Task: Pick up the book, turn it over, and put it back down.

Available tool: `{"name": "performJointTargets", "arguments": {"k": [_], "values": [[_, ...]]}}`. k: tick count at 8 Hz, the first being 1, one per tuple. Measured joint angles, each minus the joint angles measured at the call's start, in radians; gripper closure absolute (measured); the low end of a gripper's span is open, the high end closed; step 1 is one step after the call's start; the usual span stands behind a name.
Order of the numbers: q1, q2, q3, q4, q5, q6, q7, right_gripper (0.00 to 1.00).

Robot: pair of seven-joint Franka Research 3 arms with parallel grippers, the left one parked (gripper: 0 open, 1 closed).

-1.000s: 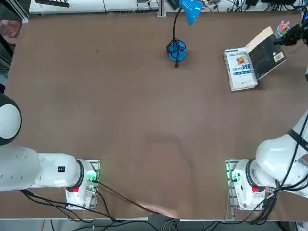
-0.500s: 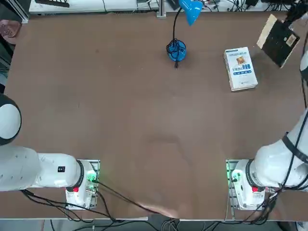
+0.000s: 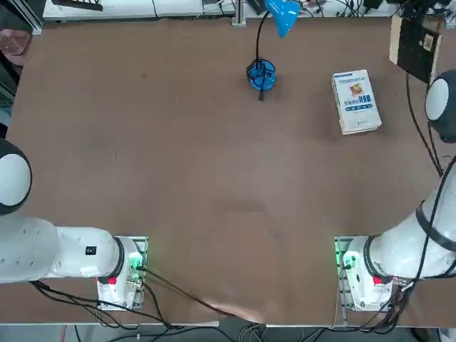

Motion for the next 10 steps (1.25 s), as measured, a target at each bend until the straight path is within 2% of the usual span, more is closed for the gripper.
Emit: {"name": "performJointTargets", "arguments": {"k": [3, 5, 8, 10], "values": [[0.231, -0.032, 0.002, -0.25, -0.293, 0.123, 0.418, 0.89], [0.301, -0.032, 0.003, -0.408, -0.461, 0.221, 0.671, 0.89], [0.389, -0.023, 0.003, -0.503, -0.57, 0.239, 0.906, 0.89], [0.449, 0.031, 0.004, -0.551, -0.681, 0.22, 1.034, 0.89]]}}
